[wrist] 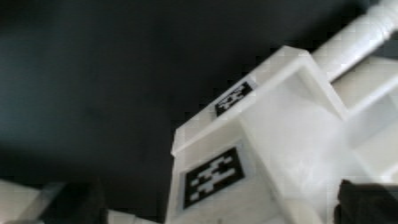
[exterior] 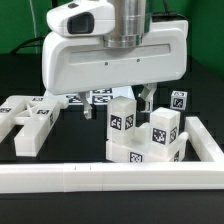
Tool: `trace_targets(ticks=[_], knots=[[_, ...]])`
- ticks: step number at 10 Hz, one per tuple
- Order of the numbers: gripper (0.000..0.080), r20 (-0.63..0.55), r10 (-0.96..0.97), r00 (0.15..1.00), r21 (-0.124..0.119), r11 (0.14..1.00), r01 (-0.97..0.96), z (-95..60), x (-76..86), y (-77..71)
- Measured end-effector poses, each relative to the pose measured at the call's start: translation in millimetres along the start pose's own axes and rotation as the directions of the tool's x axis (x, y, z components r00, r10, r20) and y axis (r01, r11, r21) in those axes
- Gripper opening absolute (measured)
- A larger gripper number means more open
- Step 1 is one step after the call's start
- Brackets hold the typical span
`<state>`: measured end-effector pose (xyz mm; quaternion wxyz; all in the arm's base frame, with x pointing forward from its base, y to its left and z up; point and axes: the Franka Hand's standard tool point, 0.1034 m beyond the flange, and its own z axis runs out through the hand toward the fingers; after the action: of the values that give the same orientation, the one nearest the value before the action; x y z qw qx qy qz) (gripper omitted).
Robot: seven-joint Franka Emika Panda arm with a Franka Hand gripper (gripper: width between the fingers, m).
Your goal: Assemble chair
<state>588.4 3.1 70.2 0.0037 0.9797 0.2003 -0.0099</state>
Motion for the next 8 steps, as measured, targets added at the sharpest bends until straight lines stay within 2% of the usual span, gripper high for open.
trace_targets(ticks=[3, 4, 5, 6, 7, 8], knots=[[0.0648, 0.007, -0.150, 0.989, -0.008, 0.989, 0.150, 0.7, -1.2, 1.1], [0.0537, 0.007, -0.139, 0.990, -0.008, 0.990, 0.139, 0.8, -1.3, 1.1], [0.0537, 0.007, -0.139, 0.990, -0.008, 0.990, 0.139, 0.9, -1.3, 1.2], [0.0346, 0.007, -0.131, 0.991, -0.008, 0.991, 0.131, 0.9, -1.3, 1.2], [0.0288, 0.007, -0.116, 0.993, -0.008, 0.993, 0.116, 1.0, -1.5, 1.3], [0.0288, 0.007, -0.104, 0.995, -0.007, 0.995, 0.104, 1.1, -1.5, 1.3]])
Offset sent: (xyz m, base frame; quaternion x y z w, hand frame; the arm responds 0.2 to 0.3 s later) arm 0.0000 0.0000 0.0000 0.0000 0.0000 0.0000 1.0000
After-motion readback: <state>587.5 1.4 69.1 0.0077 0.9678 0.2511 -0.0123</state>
